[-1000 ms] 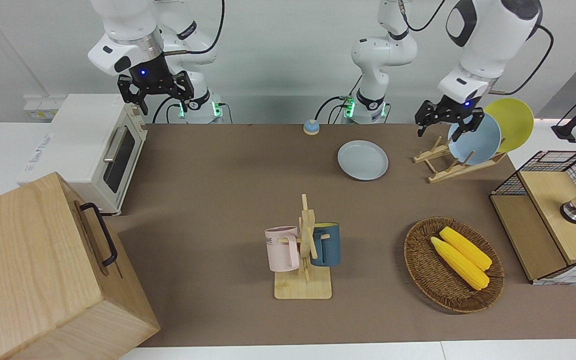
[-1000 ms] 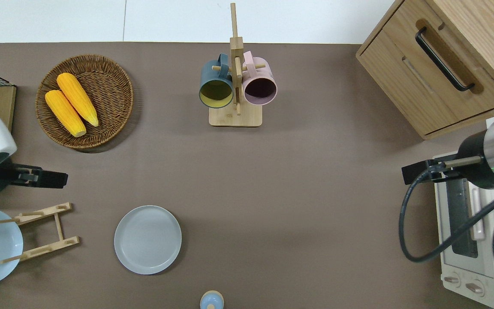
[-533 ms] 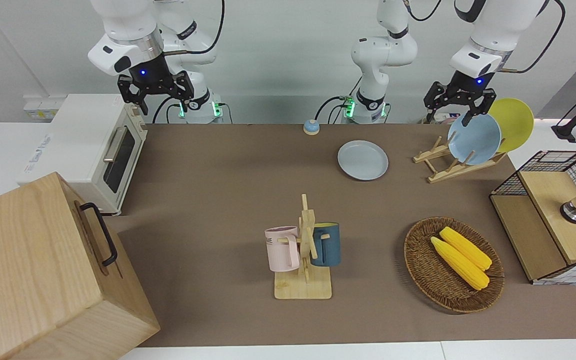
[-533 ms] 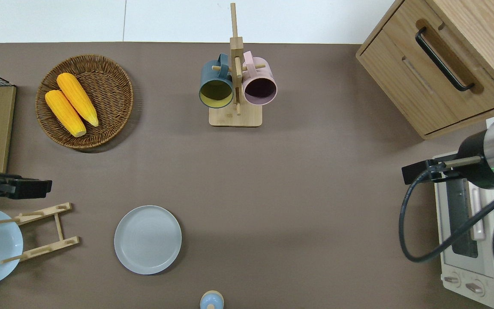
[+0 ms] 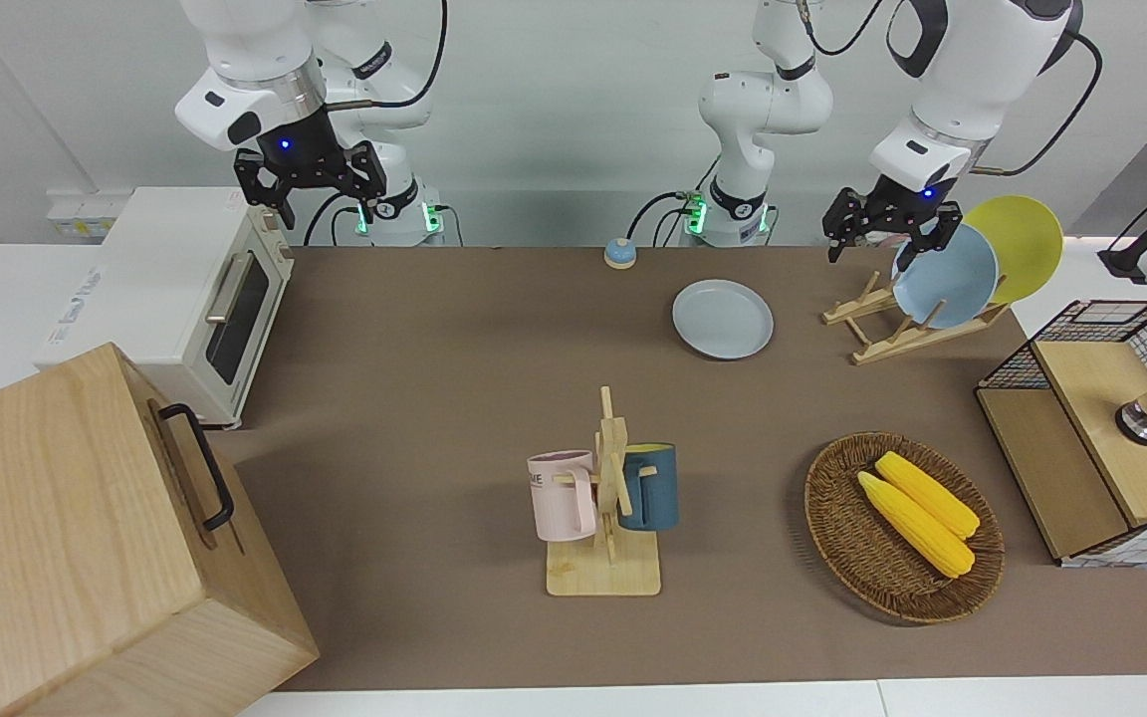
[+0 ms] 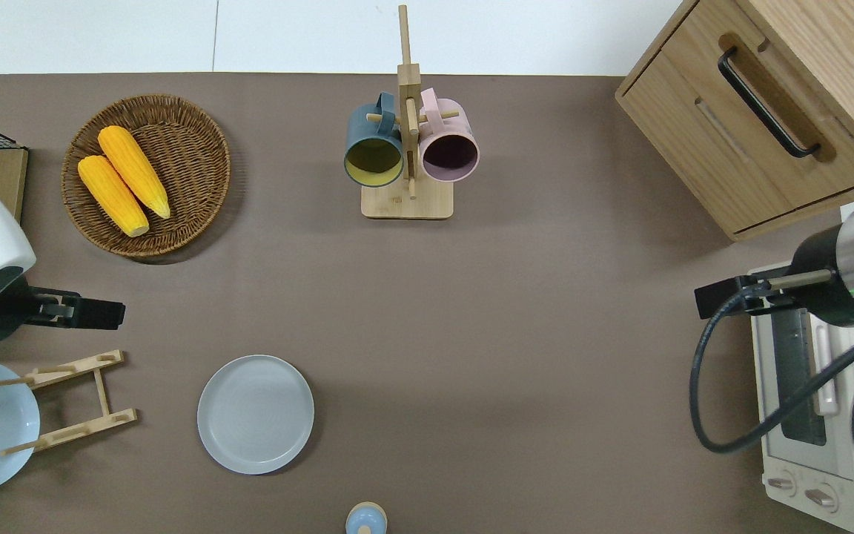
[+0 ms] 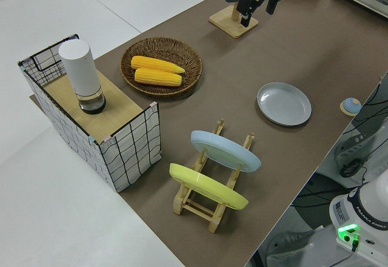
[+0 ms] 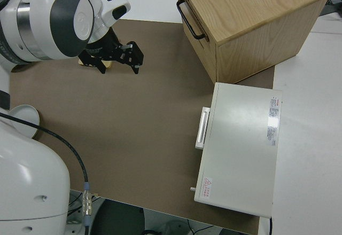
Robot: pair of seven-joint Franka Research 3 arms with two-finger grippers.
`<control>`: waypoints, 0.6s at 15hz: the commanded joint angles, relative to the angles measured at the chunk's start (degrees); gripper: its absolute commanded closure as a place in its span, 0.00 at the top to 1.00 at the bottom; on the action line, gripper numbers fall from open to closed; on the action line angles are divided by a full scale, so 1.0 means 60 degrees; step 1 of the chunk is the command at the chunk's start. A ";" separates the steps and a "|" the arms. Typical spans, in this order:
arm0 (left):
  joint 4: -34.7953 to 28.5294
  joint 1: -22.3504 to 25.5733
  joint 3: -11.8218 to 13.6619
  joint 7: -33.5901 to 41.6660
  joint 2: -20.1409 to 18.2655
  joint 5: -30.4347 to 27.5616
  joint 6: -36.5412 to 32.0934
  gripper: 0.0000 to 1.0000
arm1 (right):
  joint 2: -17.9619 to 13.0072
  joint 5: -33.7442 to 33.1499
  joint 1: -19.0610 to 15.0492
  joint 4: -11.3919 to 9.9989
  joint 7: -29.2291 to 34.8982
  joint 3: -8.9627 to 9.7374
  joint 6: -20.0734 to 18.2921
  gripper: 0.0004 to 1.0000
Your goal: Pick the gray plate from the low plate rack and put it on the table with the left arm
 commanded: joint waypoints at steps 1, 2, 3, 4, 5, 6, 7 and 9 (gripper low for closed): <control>0.0286 -0.0297 0.0085 -0.0196 0.0032 0.0459 -0.0282 1.00 | -0.0024 0.0098 -0.0094 0.0058 0.0001 0.0054 -0.0138 0.99; 0.0286 -0.0283 -0.0017 -0.0284 0.0017 0.0678 -0.0297 1.00 | -0.0024 0.0098 -0.0094 0.0058 0.0001 0.0054 -0.0138 0.99; 0.0286 -0.0283 -0.0004 -0.0271 0.0017 0.0695 -0.0297 1.00 | -0.0024 0.0098 -0.0094 0.0058 0.0001 0.0054 -0.0138 0.99; 0.0286 -0.0283 0.0011 -0.0256 0.0017 0.0695 -0.0297 1.00 | -0.0024 0.0098 -0.0094 0.0058 0.0001 0.0054 -0.0138 0.99; 0.0286 -0.0283 -0.0003 -0.0241 0.0017 0.0709 -0.0311 1.00 | -0.0024 0.0098 -0.0094 0.0058 0.0001 0.0054 -0.0138 0.99; 0.0286 -0.0283 -0.0018 -0.0241 0.0017 0.0709 -0.0326 1.00 | -0.0024 0.0098 -0.0094 0.0058 0.0001 0.0054 -0.0138 0.99; 0.0286 -0.0283 -0.0018 -0.0241 0.0017 0.0709 -0.0428 1.00 | -0.0024 0.0098 -0.0094 0.0058 0.0001 0.0054 -0.0138 0.99; 0.0286 -0.0297 -0.0047 -0.0241 0.0017 0.0724 -0.0517 1.00 | -0.0024 0.0098 -0.0094 0.0058 0.0001 0.0054 -0.0138 0.99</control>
